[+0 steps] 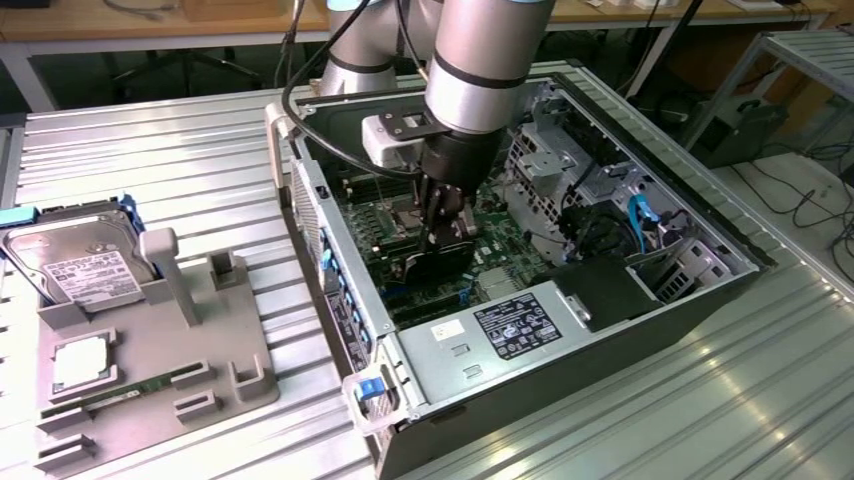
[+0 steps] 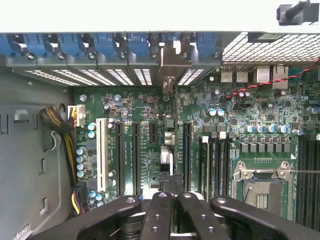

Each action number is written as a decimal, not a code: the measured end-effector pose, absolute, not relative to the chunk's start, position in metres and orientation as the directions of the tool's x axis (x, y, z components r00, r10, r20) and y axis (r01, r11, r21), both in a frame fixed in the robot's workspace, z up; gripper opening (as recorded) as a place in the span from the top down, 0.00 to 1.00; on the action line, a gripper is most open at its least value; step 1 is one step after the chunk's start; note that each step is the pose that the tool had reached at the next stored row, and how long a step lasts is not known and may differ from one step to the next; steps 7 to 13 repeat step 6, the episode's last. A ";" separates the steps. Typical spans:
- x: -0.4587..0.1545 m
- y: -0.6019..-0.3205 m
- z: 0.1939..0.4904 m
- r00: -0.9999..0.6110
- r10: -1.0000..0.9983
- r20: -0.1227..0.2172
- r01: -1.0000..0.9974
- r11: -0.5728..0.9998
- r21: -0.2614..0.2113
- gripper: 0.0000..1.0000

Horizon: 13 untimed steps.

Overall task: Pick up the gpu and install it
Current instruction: 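Insert the gpu into the slot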

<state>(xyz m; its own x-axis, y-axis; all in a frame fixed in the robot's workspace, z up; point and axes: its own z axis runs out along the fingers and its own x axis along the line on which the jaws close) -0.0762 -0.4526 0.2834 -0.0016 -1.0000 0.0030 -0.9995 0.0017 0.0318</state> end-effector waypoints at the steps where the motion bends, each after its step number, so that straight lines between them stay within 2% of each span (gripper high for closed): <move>1: -0.076 -0.453 0.283 -0.002 -1.000 0.003 -0.999 0.002 0.032 0.89; 13: -0.076 -0.453 0.283 -0.002 -1.000 0.003 -0.999 0.002 0.032 0.89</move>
